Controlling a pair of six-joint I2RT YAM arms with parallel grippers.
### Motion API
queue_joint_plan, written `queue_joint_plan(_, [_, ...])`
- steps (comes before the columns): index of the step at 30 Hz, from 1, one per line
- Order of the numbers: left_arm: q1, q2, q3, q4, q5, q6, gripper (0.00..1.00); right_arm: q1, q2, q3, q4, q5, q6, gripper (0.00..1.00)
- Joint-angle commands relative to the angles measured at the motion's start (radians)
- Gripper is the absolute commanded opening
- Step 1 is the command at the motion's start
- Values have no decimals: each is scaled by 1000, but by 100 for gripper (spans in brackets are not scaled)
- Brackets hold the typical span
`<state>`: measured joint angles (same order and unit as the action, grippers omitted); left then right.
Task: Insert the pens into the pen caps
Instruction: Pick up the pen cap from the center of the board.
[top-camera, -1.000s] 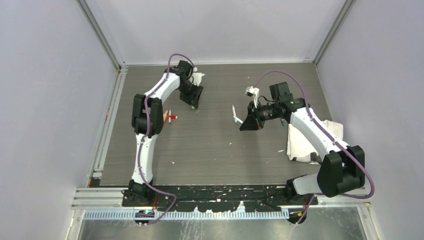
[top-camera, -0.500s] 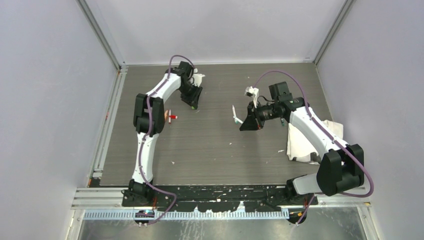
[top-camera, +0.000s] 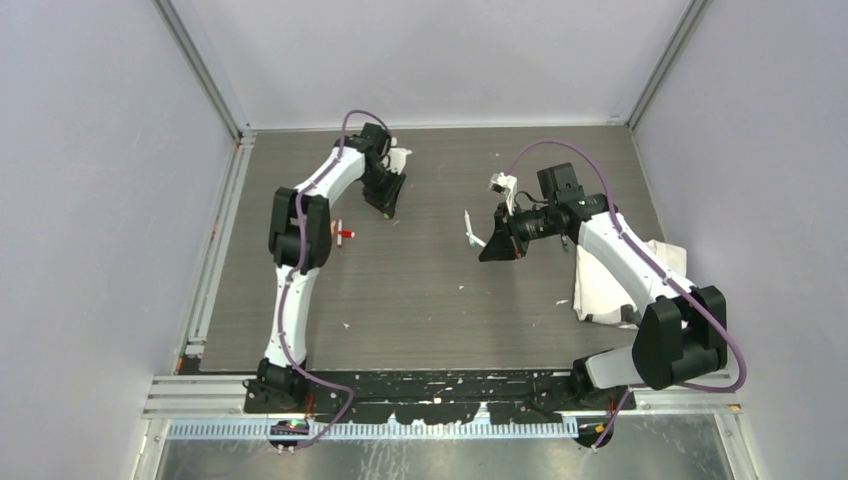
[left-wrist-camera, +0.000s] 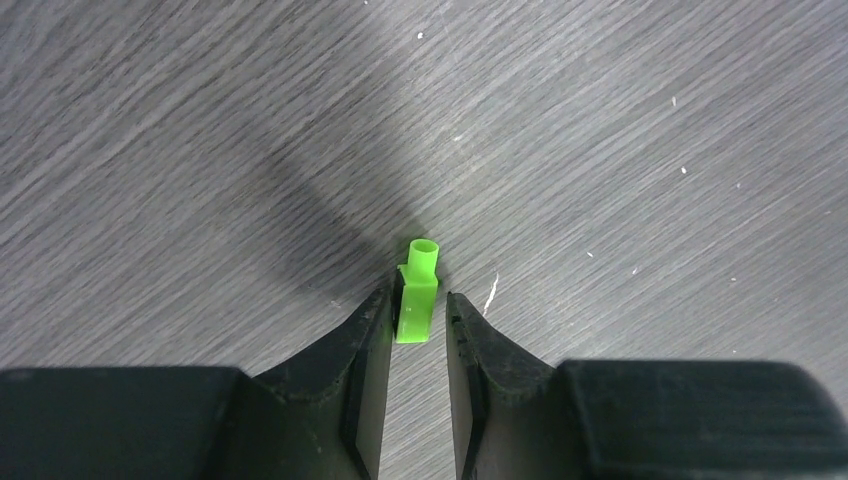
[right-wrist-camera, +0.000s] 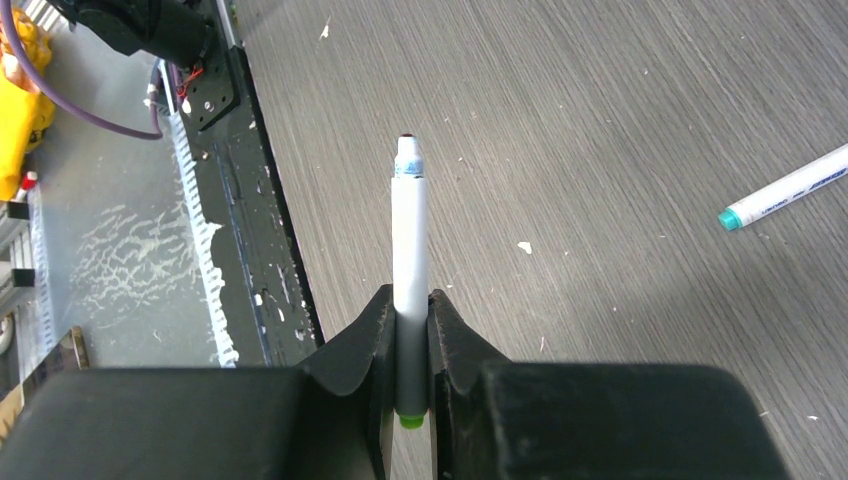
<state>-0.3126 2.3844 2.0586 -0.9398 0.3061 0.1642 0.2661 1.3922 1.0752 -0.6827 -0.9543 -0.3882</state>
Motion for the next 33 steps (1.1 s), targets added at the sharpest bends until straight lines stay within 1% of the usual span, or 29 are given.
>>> queue_joint_plan(1, [-24,13,-3,-10,-102,5,28,-4,-7,43,-3,-11,-16,1])
queue_joint_plan(5, [-40,10,-26,-4,-158,9,28,-2,-11,43,-6,-11,-17,1])
queue_joint_plan(7, [-47,4,-39,3,-179,11,25,-3,-13,43,-7,-11,-20,1])
queue_joint_plan(10, [-53,-6,-60,15,-196,8,14,-4,-16,43,-9,-12,-22,1])
queue_joint_plan(12, [-55,-19,-70,18,-195,3,3,-4,-18,43,-13,-12,-29,1])
queue_joint_plan(13, [-58,-31,-80,23,-192,1,1,-3,-21,43,-16,-11,-34,1])
queue_joint_plan(16, [-69,-101,-137,57,-176,-8,1,-4,-24,46,-34,-8,-67,1])
queue_joint_plan(18, [-77,-170,-185,83,-142,-29,1,-3,-27,44,-59,-6,-116,1])
queue_joint_plan(20, [-88,-262,-258,121,-78,-69,1,-3,-36,42,-112,-4,-213,1])
queue_joint_plan(21, [-96,-320,-308,146,-41,-93,1,-2,-45,40,-140,7,-300,1])
queue_joint_plan(24, [-123,-501,-491,227,92,-190,1,-4,-89,13,-189,40,-489,1])
queue_joint_plan(25, [-132,-561,-569,261,149,-231,1,-3,-107,-2,-200,49,-556,1])
queue_joint_plan(26, [-143,-627,-686,312,237,-265,1,-3,-127,-18,-211,61,-623,1])
queue_joint_plan(27, [-156,-687,-743,377,281,-300,1,-3,-146,-36,-223,78,-692,1])
queue_joint_plan(28, [-177,-751,-867,446,353,-328,1,-1,-165,-54,-236,96,-772,1])
queue_joint_plan(29, [-212,-807,-947,507,392,-343,1,2,-183,-73,-256,118,-850,1])
queue_joint_plan(31, [-287,-924,-1078,610,419,-331,1,13,-217,-114,-281,166,-999,1])
queue_joint_plan(33, [-382,-1008,-1172,684,390,-280,1,32,-249,-150,-296,212,-1112,1])
